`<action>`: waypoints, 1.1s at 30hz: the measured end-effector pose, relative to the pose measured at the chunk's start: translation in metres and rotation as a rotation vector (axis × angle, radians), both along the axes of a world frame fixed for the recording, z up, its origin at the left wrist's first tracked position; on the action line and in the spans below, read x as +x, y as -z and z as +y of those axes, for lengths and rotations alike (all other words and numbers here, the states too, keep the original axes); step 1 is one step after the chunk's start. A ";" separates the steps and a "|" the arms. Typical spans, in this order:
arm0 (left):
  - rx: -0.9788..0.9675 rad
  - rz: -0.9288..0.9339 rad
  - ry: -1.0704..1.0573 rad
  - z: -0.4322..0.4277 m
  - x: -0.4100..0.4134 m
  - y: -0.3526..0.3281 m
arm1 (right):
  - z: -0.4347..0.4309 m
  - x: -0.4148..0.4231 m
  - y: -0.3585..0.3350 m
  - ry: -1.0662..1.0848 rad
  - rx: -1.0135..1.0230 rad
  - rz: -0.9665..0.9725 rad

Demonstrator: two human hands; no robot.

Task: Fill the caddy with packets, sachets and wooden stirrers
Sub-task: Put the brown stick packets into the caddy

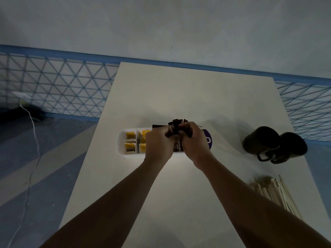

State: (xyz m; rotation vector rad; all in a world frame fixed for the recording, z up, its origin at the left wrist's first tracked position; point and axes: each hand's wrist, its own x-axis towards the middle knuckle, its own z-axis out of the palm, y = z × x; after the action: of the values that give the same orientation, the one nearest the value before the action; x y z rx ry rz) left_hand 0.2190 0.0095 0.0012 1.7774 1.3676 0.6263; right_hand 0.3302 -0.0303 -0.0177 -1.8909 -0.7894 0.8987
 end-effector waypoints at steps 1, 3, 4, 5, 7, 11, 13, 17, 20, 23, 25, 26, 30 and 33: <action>0.023 0.008 0.015 0.001 -0.001 -0.002 | -0.001 0.001 -0.001 -0.023 0.005 -0.039; 0.057 0.025 0.037 0.001 -0.004 -0.006 | -0.001 0.003 -0.005 -0.062 0.012 -0.105; 0.064 0.034 0.039 0.002 -0.004 -0.007 | -0.001 0.004 -0.007 -0.072 0.011 -0.126; 0.070 0.044 0.036 0.003 -0.005 -0.007 | -0.001 0.005 -0.007 -0.076 0.005 -0.150; 0.066 0.056 0.013 0.005 -0.005 -0.005 | 0.000 0.007 -0.007 -0.080 -0.006 -0.230; -0.005 0.001 -0.058 0.006 -0.003 -0.001 | -0.003 0.014 -0.010 -0.095 -0.034 -0.298; -0.009 0.004 -0.060 0.005 -0.001 -0.002 | -0.006 0.017 -0.011 -0.111 -0.050 -0.295; 0.024 0.079 -0.037 0.009 0.004 -0.002 | -0.008 0.019 -0.011 -0.127 -0.065 -0.313; 0.038 0.098 -0.027 0.012 0.007 -0.001 | -0.006 0.020 -0.007 -0.090 -0.077 -0.294; 0.062 0.129 0.042 0.018 0.010 -0.003 | -0.004 0.022 -0.002 -0.075 -0.064 -0.279; 0.045 0.148 0.109 0.022 0.012 -0.005 | -0.004 0.024 -0.002 -0.120 -0.054 -0.282; 0.023 0.161 0.131 0.023 0.013 -0.005 | -0.004 0.025 -0.003 -0.157 -0.051 -0.289; 0.003 0.206 0.181 0.029 0.016 -0.003 | -0.003 0.029 -0.007 -0.222 -0.052 -0.257; 0.049 0.185 0.207 0.031 0.017 -0.004 | -0.004 0.031 -0.008 -0.220 -0.040 -0.262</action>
State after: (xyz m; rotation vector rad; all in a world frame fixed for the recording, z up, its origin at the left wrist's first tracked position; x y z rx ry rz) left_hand 0.2364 0.0403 0.0052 2.0260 1.2747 0.3936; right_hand 0.3614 -0.0339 -0.0093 -2.0097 -1.1629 0.8116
